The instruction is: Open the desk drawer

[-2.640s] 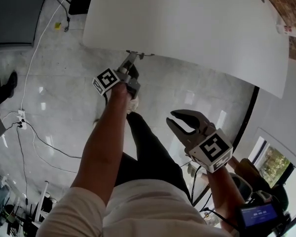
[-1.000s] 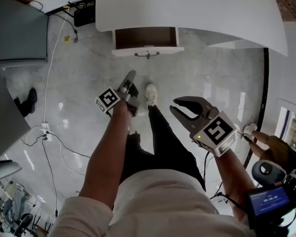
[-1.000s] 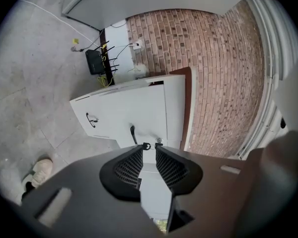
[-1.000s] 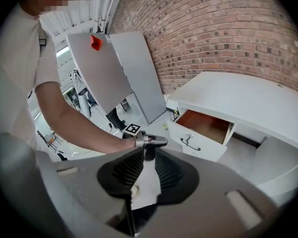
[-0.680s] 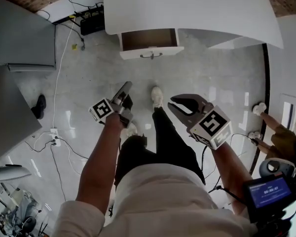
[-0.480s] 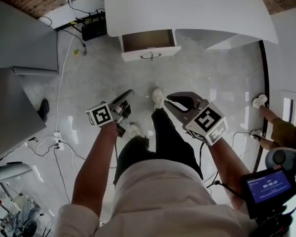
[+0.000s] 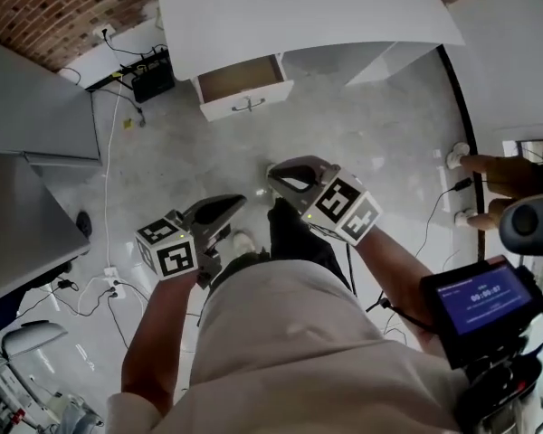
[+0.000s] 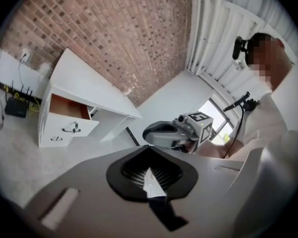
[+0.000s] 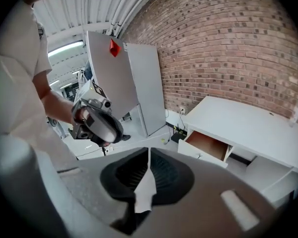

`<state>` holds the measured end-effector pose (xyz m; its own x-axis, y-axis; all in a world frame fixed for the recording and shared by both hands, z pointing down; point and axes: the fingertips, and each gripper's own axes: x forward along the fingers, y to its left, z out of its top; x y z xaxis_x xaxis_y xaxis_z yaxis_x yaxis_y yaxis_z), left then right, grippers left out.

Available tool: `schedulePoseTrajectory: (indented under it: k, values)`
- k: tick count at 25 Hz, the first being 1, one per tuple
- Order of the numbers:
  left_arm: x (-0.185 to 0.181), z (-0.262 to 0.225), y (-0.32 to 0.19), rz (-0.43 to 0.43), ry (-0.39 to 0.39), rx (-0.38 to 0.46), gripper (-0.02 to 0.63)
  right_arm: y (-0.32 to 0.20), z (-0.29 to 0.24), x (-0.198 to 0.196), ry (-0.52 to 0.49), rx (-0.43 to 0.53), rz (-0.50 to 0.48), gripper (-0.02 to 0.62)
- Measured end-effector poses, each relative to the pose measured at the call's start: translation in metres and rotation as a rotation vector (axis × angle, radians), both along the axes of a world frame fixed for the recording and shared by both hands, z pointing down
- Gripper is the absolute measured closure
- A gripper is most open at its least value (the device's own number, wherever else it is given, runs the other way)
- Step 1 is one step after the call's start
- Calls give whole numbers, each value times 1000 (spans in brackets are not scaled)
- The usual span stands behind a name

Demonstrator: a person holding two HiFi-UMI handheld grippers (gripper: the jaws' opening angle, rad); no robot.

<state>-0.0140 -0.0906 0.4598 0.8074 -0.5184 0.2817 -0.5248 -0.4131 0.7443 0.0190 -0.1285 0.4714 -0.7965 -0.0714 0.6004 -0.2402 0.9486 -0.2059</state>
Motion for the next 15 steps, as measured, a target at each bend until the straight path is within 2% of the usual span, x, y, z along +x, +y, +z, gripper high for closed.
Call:
schedulePoseTrajectory:
  k: [5,12,15]
  values:
    - [23,-35,12,115,-124,118,604,2,-1,0,-19,26,-16,581]
    - [26,-50,20,147,-229,166,604,7,-5,-12,-30,57,-55,583]
    - [28,-54,22,149,-228,174,604,11,-6,-16,-31,66,-75,583]
